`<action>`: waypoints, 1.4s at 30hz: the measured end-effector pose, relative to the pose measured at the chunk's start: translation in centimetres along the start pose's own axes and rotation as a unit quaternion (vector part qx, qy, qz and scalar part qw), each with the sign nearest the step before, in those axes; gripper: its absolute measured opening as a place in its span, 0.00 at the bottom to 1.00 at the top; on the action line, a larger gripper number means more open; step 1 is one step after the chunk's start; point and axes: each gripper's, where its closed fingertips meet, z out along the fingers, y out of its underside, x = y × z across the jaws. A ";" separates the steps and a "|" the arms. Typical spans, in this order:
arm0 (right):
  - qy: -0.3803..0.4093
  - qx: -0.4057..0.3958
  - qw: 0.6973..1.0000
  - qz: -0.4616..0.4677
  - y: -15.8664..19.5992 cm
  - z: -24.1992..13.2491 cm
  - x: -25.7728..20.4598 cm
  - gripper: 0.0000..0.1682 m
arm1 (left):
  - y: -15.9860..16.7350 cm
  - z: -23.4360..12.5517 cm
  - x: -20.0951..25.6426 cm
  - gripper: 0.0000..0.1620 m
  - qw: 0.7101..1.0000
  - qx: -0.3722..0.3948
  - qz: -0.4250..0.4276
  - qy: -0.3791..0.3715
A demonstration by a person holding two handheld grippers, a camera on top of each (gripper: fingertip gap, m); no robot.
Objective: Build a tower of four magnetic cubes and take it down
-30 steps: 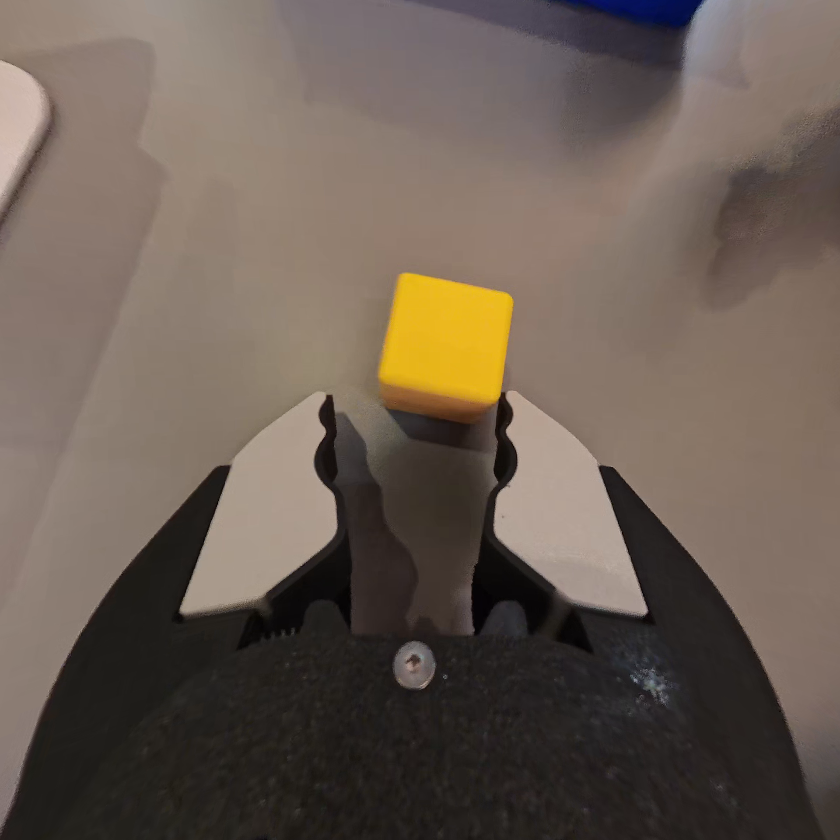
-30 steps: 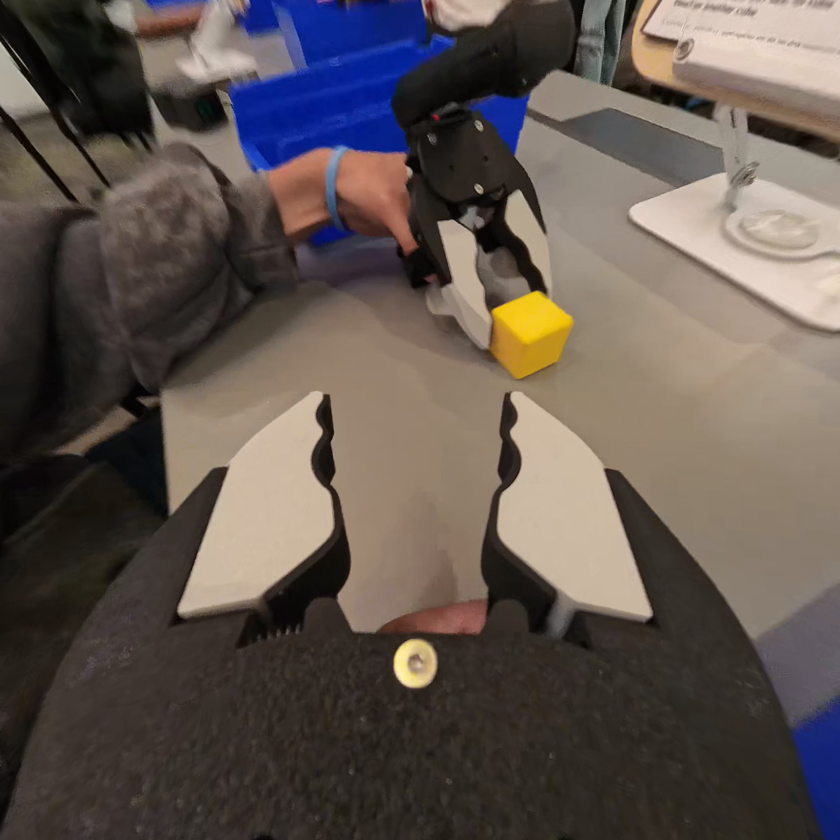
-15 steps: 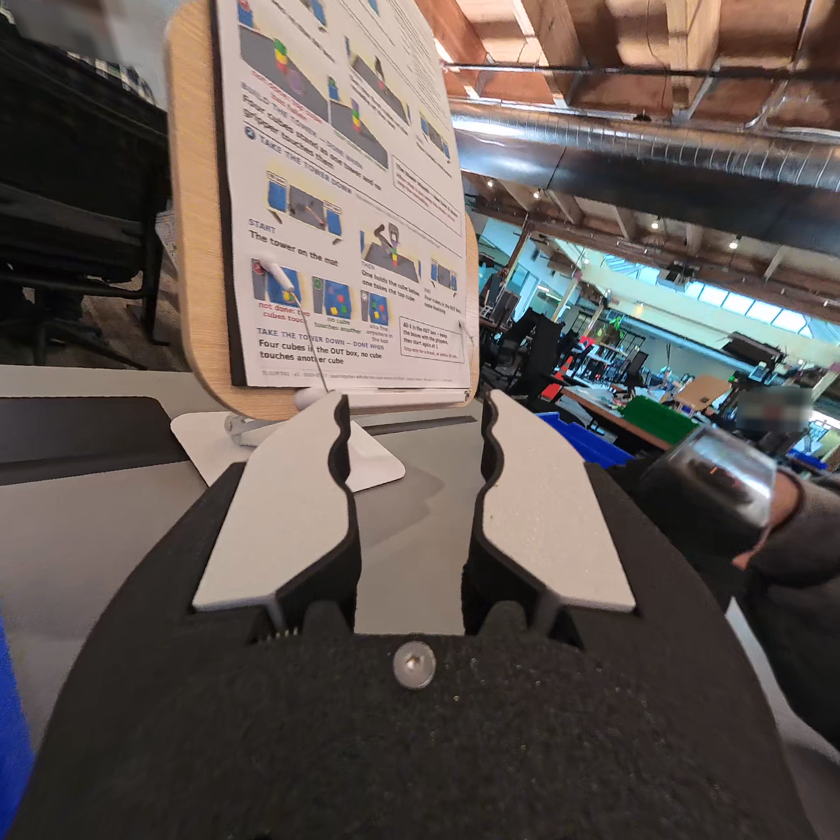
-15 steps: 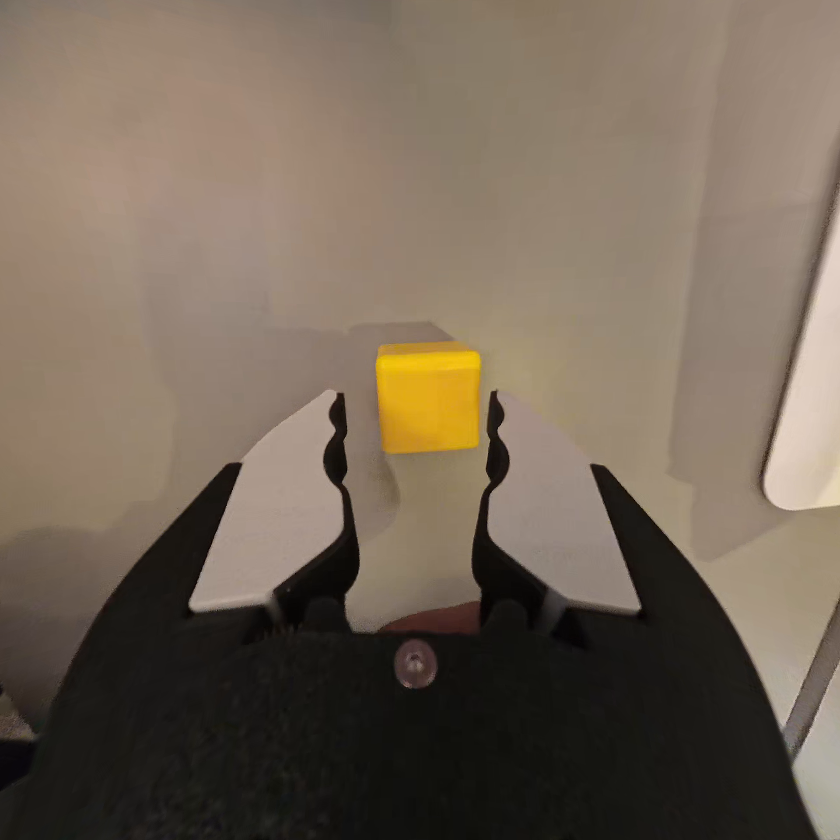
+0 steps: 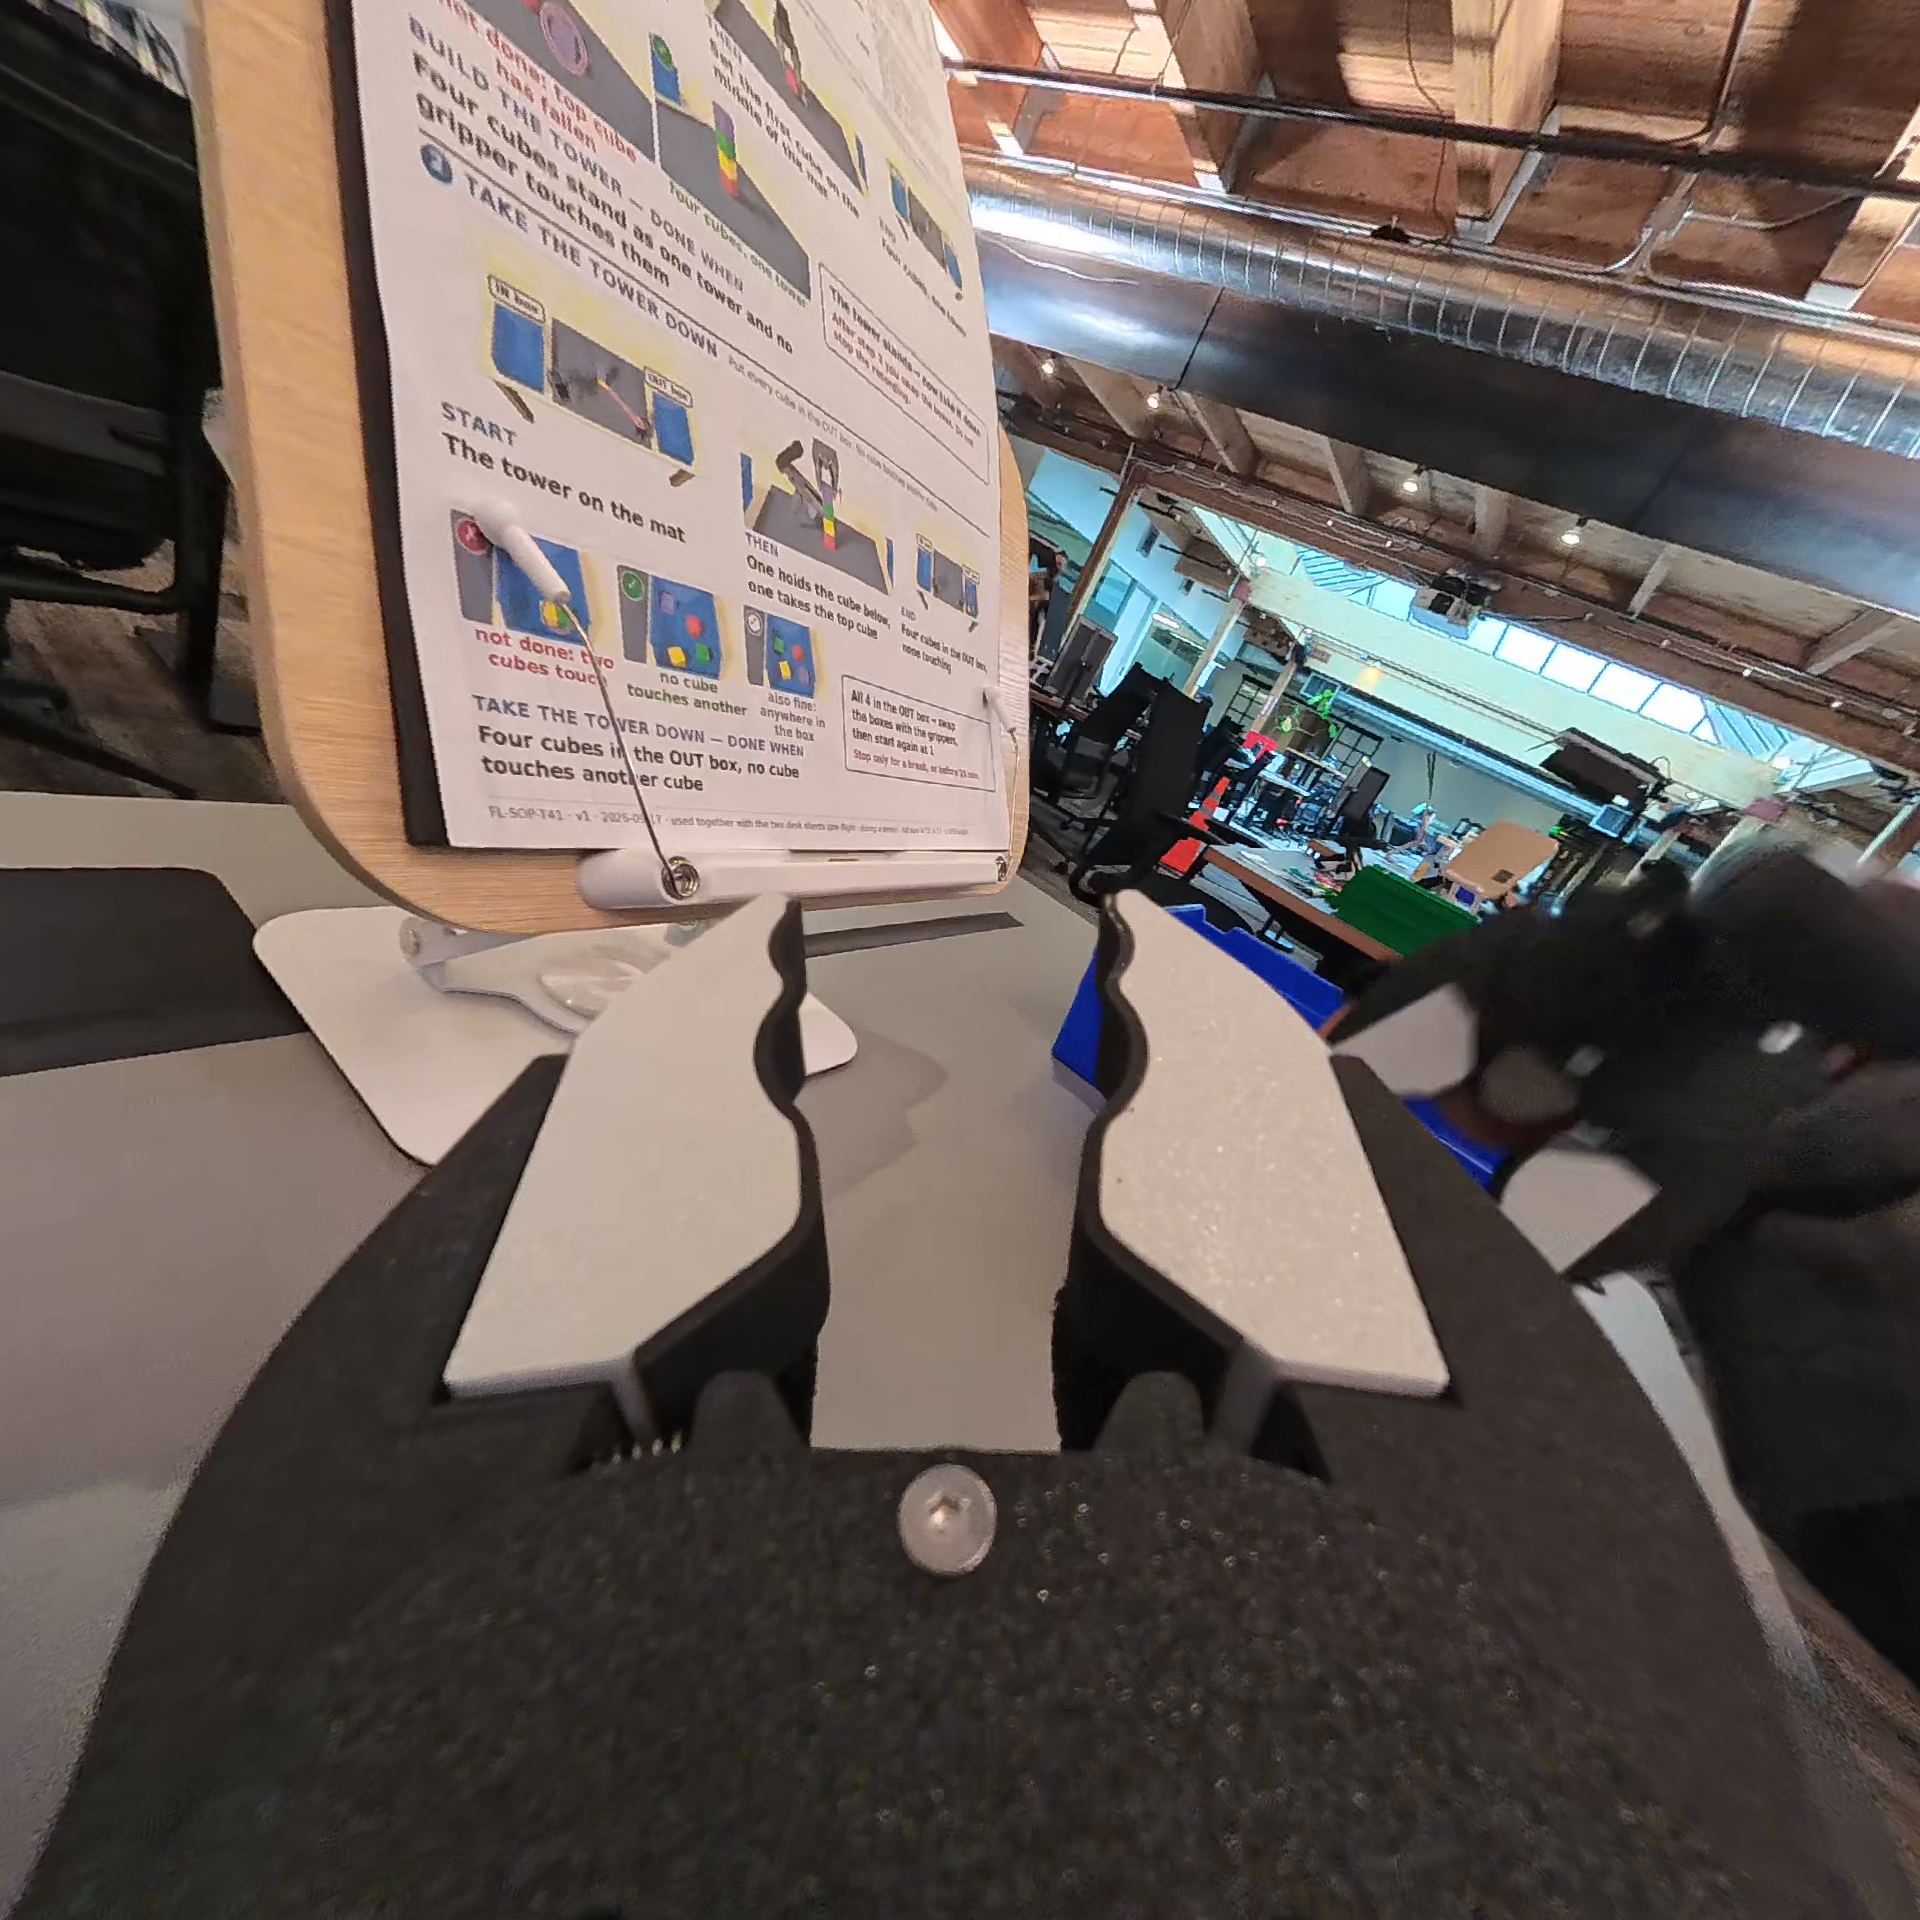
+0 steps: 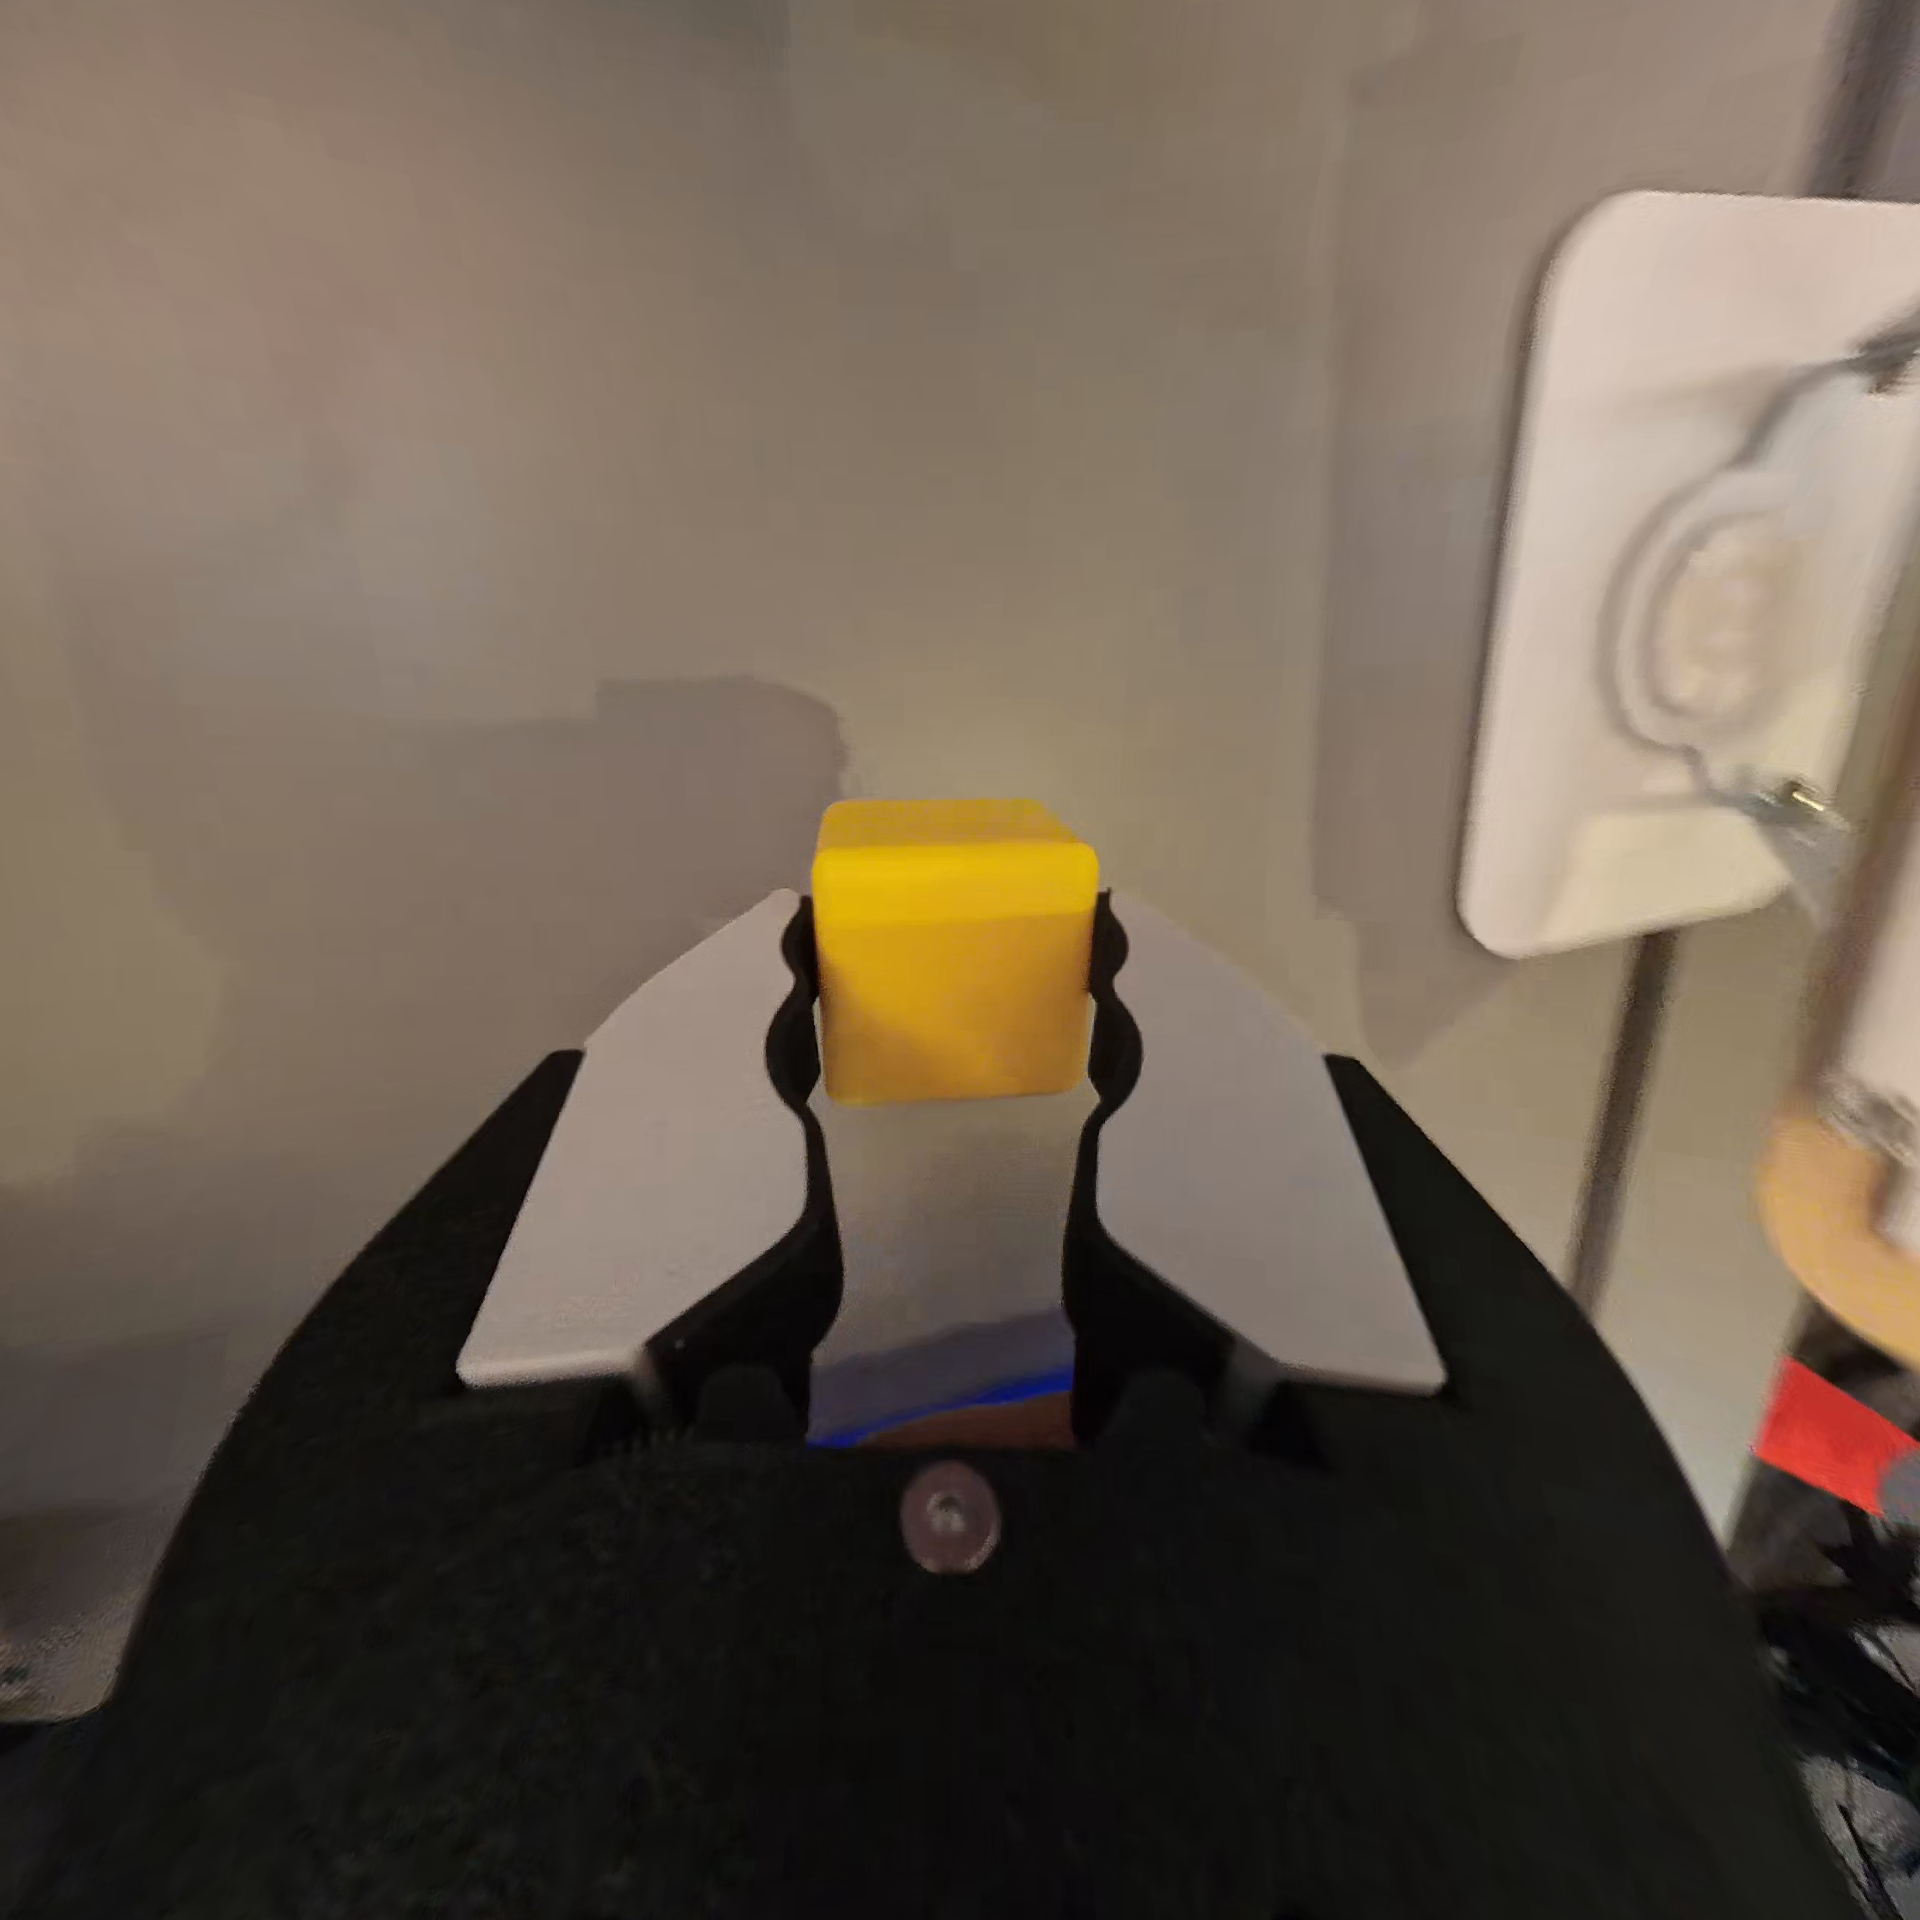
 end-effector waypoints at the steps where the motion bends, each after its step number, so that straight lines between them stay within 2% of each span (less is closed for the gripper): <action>1: 0.018 0.003 1.000 0.005 0.7 -2.1 0.6 0.30 | 0.2 0.1 0.0 0.33 1.000 -0.004 -0.001 0.000; 6: 0.114 0.004 0.992 0.060 6.3 -12.4 5.1 0.30 | 1.2 0.6 0.3 0.32 1.000 -0.025 0.013 -0.001; 8: 0.144 -0.008 0.985 0.099 9.6 -14.9 7.2 0.30 | 1.6 0.9 0.5 0.32 0.999 -0.035 0.023 -0.002; 10: 0.155 -0.022 0.975 0.154 13.1 -15.6 9.2 0.30 | 2.0 1.1 0.6 0.32 0.998 -0.047 0.038 -0.005; 13: 0.149 -0.042 0.958 0.241 17.8 -13.8 11.3 0.30 | 2.7 1.3 0.6 0.33 0.995 -0.070 0.071 -0.017; 17: 0.128 -0.067 0.928 0.343 22.1 -8.7 12.4 0.30 | 3.2 1.6 0.7 0.32 0.994 -0.080 0.077 -0.016; 20: 0.105 -0.088 0.910 0.392 24.1 -4.8 12.3 0.30 | 3.8 1.9 0.5 0.33 0.993 -0.090 0.080 -0.016; 23: 0.061 -0.113 0.906 0.404 25.3 -1.5 11.0 0.30 | 4.6 2.0 0.2 0.33 0.991 -0.105 0.080 -0.019; 28: -0.004 -0.120 0.902 0.414 26.1 1.2 8.8 0.30 | 4.8 2.0 -0.1 0.33 0.990 -0.111 0.082 -0.023; 32: -0.033 -0.115 0.901 0.416 26.3 2.5 7.5 0.30 | 4.9 1.9 -0.1 0.33 0.989 -0.115 0.086 -0.026; 37: -0.026 -0.105 0.913 0.392 26.1 2.7 6.8 0.30 | 5.5 2.1 0.1 0.33 0.987 -0.127 0.094 -0.025; 39: 0.011 -0.096 0.922 0.376 26.4 1.4 7.5 0.41 | 5.7 2.2 0.2 0.33 0.986 -0.131 0.097 -0.024; 42: 0.083 -0.024 0.928 0.363 25.1 -4.0 8.7 0.46 | 6.1 2.3 0.3 0.33 0.985 -0.139 0.099 -0.023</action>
